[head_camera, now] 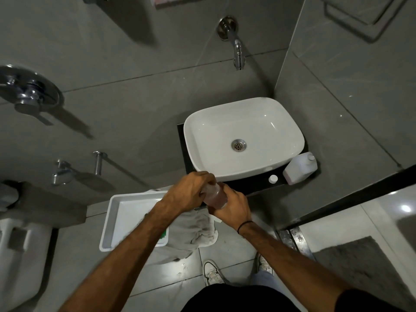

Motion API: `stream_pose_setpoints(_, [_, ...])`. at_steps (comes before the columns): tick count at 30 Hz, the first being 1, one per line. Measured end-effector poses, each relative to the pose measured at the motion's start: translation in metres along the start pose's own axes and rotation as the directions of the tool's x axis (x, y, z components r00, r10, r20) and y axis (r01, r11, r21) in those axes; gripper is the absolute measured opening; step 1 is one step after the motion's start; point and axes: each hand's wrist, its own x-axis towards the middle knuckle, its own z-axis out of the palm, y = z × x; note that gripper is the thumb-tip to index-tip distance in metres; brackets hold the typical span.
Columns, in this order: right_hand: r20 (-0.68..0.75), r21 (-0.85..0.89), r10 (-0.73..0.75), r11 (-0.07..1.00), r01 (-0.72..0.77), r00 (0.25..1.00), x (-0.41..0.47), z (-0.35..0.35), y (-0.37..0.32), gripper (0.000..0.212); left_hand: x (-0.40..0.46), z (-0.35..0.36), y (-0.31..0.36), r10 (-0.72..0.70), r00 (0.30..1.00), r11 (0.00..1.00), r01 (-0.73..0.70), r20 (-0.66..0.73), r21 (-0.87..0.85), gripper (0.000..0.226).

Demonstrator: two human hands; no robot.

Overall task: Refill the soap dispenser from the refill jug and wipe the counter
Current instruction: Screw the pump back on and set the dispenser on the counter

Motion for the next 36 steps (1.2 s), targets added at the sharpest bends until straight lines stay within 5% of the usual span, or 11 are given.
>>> stream_pose_setpoints(3, [0.027, -0.018, 0.000, 1.000, 0.001, 1.000, 0.000, 0.000, 0.001, 0.070, -0.002, 0.000, -0.006, -0.021, 0.999, 0.998, 0.019, -0.029, -0.064, 0.048])
stream_pose_setpoints(6, [0.024, -0.020, -0.019, 1.000, 0.019, 1.000, 0.001, 0.000, 0.000, 0.069, -0.002, 0.001, -0.010, -0.099, 0.991, 0.994, 0.094, -0.085, -0.054, 0.032])
stream_pose_setpoints(15, [0.024, -0.023, -0.009, 1.000, 0.009, 1.000, 0.004, 0.002, -0.001, 0.072, -0.005, 0.005, -0.015, -0.002, 0.995, 0.992, -0.010, -0.096, -0.127, 0.044])
stream_pose_setpoints(19, [0.030, -0.043, -0.023, 0.999, 0.024, 0.999, 0.006, 0.002, -0.003, 0.067, -0.002, 0.002, -0.014, -0.078, 0.986, 0.995, 0.067, -0.148, -0.075, 0.023])
stream_pose_setpoints(26, [0.032, -0.033, -0.014, 0.999, 0.015, 0.999, 0.004, 0.006, -0.001, 0.070, -0.001, -0.003, -0.016, 0.036, 0.999, 0.994, -0.034, 0.011, -0.103, 0.043])
stream_pose_setpoints(29, [0.027, -0.024, -0.028, 0.999, 0.028, 0.999, 0.003, 0.007, -0.003, 0.071, -0.002, -0.002, -0.017, -0.021, 1.000, 0.995, 0.020, -0.007, -0.098, 0.048])
stream_pose_setpoints(33, [0.035, -0.037, -0.042, 0.998, 0.044, 0.999, 0.004, 0.008, -0.004, 0.068, 0.003, 0.000, -0.018, -0.240, 0.971, 0.971, 0.239, -0.017, -0.012, 0.027])
stream_pose_setpoints(36, [0.026, -0.038, -0.060, 0.997, 0.061, 0.998, 0.004, 0.010, -0.002, 0.068, 0.004, 0.003, -0.017, -0.123, 0.992, 0.992, 0.124, 0.028, -0.020, 0.019])
